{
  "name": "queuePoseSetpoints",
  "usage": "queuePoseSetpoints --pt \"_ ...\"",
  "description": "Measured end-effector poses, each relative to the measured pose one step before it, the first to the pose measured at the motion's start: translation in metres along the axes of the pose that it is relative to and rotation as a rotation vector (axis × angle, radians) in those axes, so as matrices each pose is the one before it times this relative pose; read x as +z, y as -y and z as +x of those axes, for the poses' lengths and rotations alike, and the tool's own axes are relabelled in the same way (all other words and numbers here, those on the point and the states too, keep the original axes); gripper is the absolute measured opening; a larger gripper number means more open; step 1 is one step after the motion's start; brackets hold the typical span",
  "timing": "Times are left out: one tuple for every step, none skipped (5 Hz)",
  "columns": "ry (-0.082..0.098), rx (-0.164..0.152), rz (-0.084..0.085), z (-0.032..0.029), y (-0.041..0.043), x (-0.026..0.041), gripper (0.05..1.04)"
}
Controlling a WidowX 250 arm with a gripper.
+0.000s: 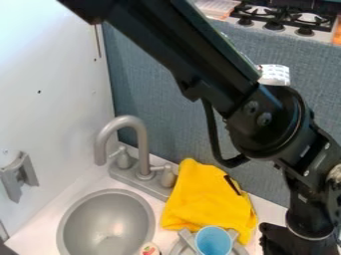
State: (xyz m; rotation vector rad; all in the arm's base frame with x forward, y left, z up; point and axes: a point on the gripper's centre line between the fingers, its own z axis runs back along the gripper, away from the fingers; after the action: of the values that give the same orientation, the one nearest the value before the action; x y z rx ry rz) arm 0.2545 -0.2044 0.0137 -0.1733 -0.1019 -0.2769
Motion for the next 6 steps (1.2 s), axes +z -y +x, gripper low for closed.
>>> queuePoseSetpoints --pt "-0.0311 -0.0005 0.013 -0.00508 -0.00331 -0.01058 1.007" --pt "0.0268 -0.0443 -0.0064 0.01539 0.00445 -0.01155 1.007" --pt "-0.0033 -0.04 -0.0394 0.01356 0.00918 -0.0155 1.007" --pt "-0.0363 -0.0193 -0.0371 0.00876 0.00684 -0.02091 1.007" --pt "-0.0188 -0.0044 -0.0141 0.00842 0.00314 -0.01043 1.007" --pt "-0.0309 -0.0047 -0.0037 0.00266 0.00066 -0.00839 1.007"
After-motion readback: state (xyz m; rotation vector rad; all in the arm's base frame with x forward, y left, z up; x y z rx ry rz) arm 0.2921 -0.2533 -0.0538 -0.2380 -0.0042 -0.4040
